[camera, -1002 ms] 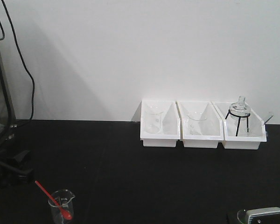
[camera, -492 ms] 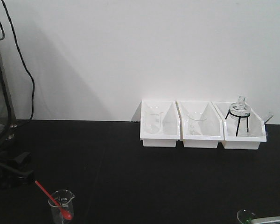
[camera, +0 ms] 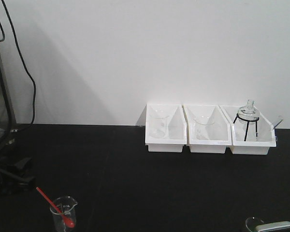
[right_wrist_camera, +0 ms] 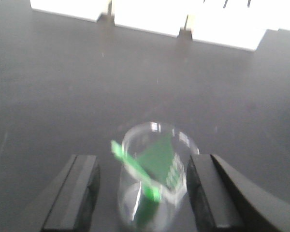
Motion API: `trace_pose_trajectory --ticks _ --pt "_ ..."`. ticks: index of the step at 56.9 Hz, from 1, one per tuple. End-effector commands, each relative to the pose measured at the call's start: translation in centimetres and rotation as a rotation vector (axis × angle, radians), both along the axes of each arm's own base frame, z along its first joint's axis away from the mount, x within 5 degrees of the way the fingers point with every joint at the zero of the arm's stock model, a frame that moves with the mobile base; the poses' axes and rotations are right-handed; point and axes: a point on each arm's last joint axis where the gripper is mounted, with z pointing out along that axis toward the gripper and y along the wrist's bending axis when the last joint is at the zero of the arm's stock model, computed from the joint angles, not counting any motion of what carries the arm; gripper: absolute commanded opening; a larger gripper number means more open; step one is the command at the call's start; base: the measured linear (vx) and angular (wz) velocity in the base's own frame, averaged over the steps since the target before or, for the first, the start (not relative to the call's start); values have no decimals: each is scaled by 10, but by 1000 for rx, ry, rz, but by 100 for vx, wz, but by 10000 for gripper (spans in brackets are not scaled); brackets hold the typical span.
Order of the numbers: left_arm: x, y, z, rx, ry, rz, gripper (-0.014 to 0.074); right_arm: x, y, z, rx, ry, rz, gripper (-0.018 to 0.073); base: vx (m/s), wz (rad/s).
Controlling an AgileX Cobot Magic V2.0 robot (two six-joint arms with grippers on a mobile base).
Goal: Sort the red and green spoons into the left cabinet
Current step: 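Close the right gripper on the green spoon handle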
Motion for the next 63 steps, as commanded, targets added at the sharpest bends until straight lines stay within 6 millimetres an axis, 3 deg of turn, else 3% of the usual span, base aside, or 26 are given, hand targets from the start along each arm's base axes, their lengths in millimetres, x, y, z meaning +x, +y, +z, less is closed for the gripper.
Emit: trace_pose_trajectory --ticks 1,21,44,63 --pt "1 1 24 -32 -128 7 481 10 0 30 3 -259 -3 449 0 0" --pt "1 1 24 -32 -127 7 481 10 -2 30 11 -260 -26 379 0 0" --pt "1 1 24 -32 -127 7 481 10 -2 30 15 -259 -27 -11 0 0" --pt "1 1 23 -31 -121 7 481 10 -1 35 -9 -281 -20 -7 0 0"
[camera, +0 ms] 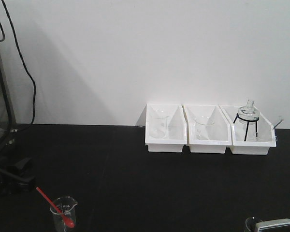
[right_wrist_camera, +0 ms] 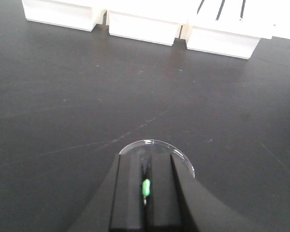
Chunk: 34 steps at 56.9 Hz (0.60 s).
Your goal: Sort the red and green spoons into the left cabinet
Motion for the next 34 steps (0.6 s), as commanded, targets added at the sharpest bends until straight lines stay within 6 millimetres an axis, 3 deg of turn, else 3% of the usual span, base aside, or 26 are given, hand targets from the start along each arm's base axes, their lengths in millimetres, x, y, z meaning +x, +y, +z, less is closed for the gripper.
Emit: trace_pose_trajectory --ticks 1,34 --pt "1 1 23 -31 -123 7 481 7 0 34 -5 -273 -3 -7 0 0" --pt "0 1 19 -73 -68 19 481 -18 -5 112 16 -442 -2 -5 0 0"
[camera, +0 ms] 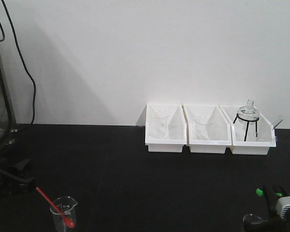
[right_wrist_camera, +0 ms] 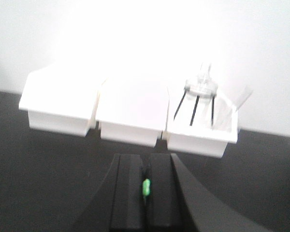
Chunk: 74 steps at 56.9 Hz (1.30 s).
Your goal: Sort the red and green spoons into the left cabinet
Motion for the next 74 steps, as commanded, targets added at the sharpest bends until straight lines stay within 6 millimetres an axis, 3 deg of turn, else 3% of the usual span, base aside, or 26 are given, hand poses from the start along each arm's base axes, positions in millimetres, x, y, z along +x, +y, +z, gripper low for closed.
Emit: trace_pose_trajectory --ticks 1,10,20,36,49,74 --pt "0 1 19 -75 -72 20 481 -7 -3 32 6 -133 -12 -5 0 0" --pt "3 0 4 -145 59 52 481 -20 -6 47 39 -110 -21 -4 0 0" --pt "21 -3 -26 -221 161 95 481 -32 -8 63 6 -141 -20 -4 0 0" --pt "50 -8 -63 -490 188 201 481 -36 -11 67 3 -156 -38 -4 0 0" --pt "62 -9 -75 -600 145 222 481 -35 -11 67 -17 -149 -38 -4 0 0" --pt "95 -15 -84 -602 135 219 481 -35 -11 67 -41 -151 -41 -4 0 0"
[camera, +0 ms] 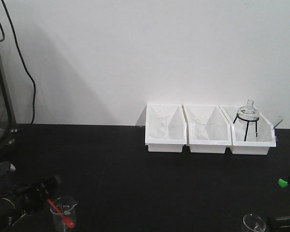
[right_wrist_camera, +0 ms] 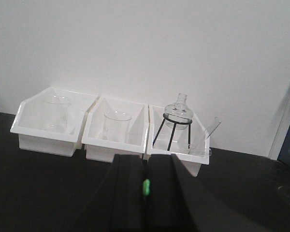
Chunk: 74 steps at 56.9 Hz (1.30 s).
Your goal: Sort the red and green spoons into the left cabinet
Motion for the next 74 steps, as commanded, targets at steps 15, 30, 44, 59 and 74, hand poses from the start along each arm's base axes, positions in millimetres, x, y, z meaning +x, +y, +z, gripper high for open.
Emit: trace_pose_trajectory --ticks 15,30,44,59,74 --pt "12 -1 14 -35 -119 13 481 0 -1 19 -13 -126 -12 -4 0 0" --pt "15 -2 12 -39 -145 14 481 0 -1 19 -13 -126 -12 -4 0 0" --pt "15 -2 13 -39 -151 14 465 0 -1 19 -13 -126 -12 -4 0 0" --pt "15 -2 14 -35 -168 6 209 0 -1 19 -12 -126 -12 -4 0 0" --pt "16 -2 17 -39 -201 5 -9 0 -1 19 -12 -126 -12 -4 0 0"
